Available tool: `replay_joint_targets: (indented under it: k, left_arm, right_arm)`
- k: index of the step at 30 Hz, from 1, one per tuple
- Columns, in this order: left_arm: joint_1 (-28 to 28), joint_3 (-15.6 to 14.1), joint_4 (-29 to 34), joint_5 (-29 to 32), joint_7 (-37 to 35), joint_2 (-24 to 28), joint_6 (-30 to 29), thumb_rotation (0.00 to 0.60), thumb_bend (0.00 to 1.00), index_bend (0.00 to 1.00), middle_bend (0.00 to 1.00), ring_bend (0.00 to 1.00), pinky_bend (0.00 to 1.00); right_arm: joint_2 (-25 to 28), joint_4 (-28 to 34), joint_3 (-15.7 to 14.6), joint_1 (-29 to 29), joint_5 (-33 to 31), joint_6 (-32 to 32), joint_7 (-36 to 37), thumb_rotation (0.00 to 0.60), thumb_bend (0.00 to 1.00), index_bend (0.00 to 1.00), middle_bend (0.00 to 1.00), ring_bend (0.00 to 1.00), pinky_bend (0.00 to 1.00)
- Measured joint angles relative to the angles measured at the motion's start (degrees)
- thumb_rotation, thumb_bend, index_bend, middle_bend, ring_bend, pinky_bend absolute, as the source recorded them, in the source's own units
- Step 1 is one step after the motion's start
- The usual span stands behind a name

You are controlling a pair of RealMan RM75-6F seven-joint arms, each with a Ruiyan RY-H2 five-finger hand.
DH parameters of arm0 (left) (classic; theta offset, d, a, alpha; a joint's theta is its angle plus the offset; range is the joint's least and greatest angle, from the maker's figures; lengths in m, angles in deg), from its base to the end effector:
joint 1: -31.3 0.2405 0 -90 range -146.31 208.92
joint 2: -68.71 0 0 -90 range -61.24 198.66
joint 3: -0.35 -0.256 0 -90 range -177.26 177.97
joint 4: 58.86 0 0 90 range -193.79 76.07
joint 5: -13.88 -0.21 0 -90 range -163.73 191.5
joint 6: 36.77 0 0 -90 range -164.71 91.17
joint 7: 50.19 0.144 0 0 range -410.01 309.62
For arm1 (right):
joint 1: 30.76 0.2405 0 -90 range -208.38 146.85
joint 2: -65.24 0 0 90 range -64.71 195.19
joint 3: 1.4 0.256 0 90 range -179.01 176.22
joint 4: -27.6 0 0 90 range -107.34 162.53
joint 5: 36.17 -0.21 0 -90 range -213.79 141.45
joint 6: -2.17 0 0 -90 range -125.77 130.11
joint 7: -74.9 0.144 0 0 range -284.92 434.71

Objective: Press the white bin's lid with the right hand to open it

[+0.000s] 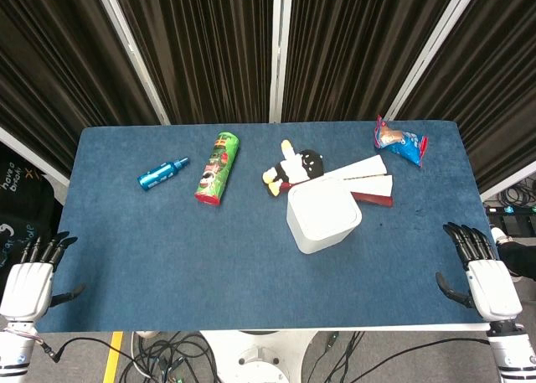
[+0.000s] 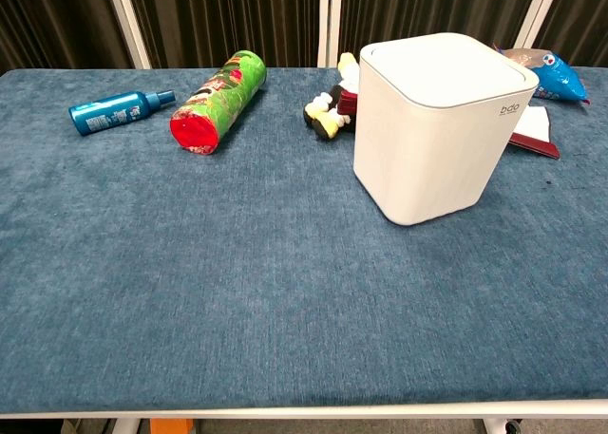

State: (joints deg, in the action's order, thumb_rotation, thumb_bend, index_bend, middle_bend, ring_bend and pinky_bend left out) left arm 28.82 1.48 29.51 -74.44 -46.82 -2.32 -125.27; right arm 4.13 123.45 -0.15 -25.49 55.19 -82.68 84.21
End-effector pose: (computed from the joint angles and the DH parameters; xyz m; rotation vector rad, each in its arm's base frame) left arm -0.3136 0.1618 0.1278 -1.3817 -0.8858 -0.9078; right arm -0.2918 -0.1757 0.1605 1.4309 -1.0221 1.0648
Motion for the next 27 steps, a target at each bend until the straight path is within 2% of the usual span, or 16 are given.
replay_joint_targets:
  k: [10,16,23,27]
  left_arm:
    - [0.0,-0.2,0.3,-0.3,0.3,0.3,-0.2,0.6,0.0,0.19,0.13,0.02,0.09]
    - [-0.1,-0.2,0.9,-0.9,0.9,0.4,-0.5,0.6,0.0,0.19,0.13,0.02,0.09]
    - [0.1,-0.2,1.5,-1.0,1.1,0.8,-0.8,0.6,0.0,0.19,0.13,0.02,0.09]
    - [0.1,-0.2,1.5,-0.9,1.0,0.7,-0.7,0.6,0.0,0.19,0.13,0.02,0.09]
  right_arm:
    - [-0.2,-0.4,-0.3,0.5,1.2,0.3,0.7,0.6,0.29,0.0,0.05,0.0,0.0]
    - [1.1,0.0,0.0,2.4,4.6,0.5,2.3,0.6,0.29,0.0,0.05,0.0,0.0]
    - [4.5,3.5,1.6,9.6,8.3,6.5,3.1,0.6,0.29,0.01,0.1,0.0,0.0]
    - [5.2,5.5,3.6,14.6,8.2,12.3,2.3,0.6,0.29,0.12,0.14,0.0,0.0]
